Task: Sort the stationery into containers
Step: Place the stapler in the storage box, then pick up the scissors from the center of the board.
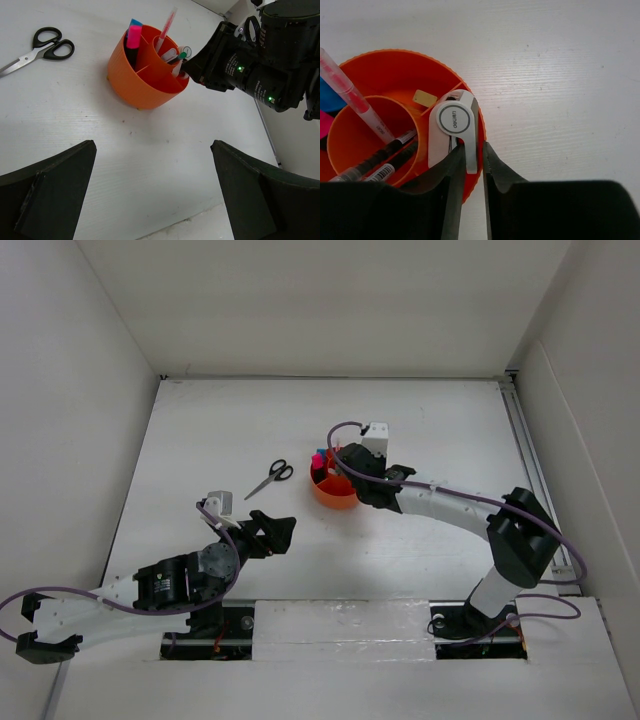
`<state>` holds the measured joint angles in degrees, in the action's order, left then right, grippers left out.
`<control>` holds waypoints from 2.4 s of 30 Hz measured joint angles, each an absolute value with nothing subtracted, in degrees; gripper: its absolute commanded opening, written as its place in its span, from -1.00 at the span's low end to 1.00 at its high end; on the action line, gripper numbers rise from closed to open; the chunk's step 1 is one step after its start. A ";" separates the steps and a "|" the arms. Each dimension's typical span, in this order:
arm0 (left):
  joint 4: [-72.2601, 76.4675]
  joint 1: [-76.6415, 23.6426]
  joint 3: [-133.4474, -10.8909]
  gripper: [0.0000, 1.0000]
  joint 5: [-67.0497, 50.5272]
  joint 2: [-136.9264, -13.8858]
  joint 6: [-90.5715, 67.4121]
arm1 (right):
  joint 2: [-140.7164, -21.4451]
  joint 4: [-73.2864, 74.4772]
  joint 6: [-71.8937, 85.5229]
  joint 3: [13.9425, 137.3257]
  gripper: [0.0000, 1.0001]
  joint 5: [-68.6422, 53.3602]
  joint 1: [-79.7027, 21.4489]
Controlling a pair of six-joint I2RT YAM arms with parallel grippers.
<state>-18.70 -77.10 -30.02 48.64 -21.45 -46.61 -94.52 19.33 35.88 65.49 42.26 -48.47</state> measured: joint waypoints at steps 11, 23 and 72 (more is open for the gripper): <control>-18.70 -77.10 -30.02 1.00 48.64 -21.45 -46.63 | -94.54 20.53 35.92 65.04 -0.08 42.65 -48.47; -18.70 -77.10 -30.02 1.00 48.64 -21.45 -46.61 | -94.52 21.15 36.29 64.75 0.42 43.09 -48.45; -18.70 -77.10 -30.02 1.00 48.69 -21.45 -46.61 | -85.67 18.74 35.55 59.24 1.00 25.32 -41.58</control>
